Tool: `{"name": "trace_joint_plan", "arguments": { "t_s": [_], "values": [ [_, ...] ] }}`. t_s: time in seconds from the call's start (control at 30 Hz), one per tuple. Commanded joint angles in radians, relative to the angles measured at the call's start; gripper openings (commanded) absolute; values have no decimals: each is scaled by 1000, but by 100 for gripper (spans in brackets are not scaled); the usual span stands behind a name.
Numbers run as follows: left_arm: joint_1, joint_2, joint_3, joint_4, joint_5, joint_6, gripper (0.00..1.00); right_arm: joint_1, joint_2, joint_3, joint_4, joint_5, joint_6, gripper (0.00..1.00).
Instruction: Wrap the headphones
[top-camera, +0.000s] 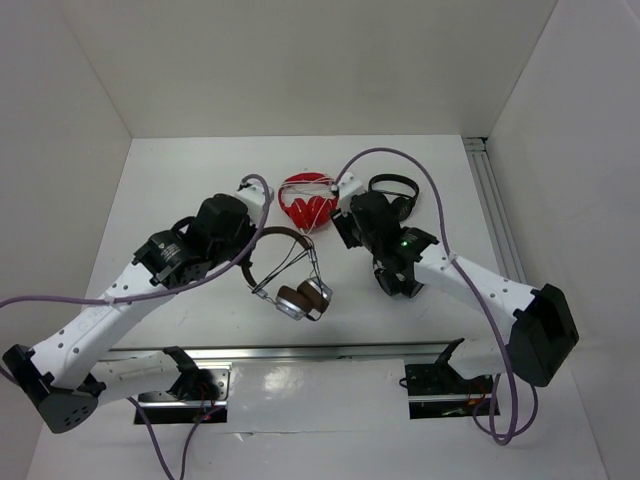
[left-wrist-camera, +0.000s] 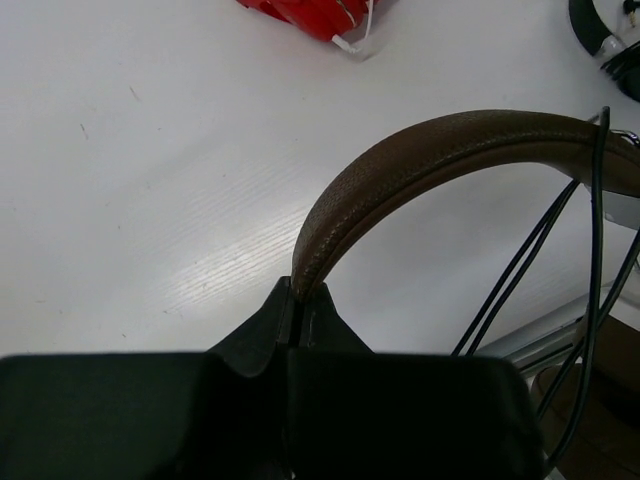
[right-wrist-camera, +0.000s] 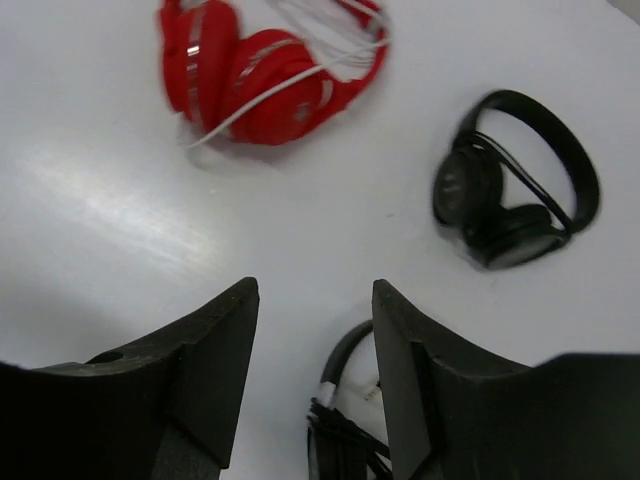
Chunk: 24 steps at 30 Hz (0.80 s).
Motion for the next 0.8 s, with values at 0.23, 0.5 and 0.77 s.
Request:
{"name": "trace_joint_plan", "arguments": {
  "t_s": [0.23, 0.5, 0.77],
  "values": [
    [6, 84, -88, 241, 229, 198, 0, -167, -192, 28, -10, 217, 253, 62],
    [68, 289, -20, 265, 485, 327, 0, -167, -214, 48, -47, 152, 262, 63],
    [68, 524, 79, 307, 530, 404, 0, -149, -232, 30, -47, 77, 262, 63]
  ]
}}
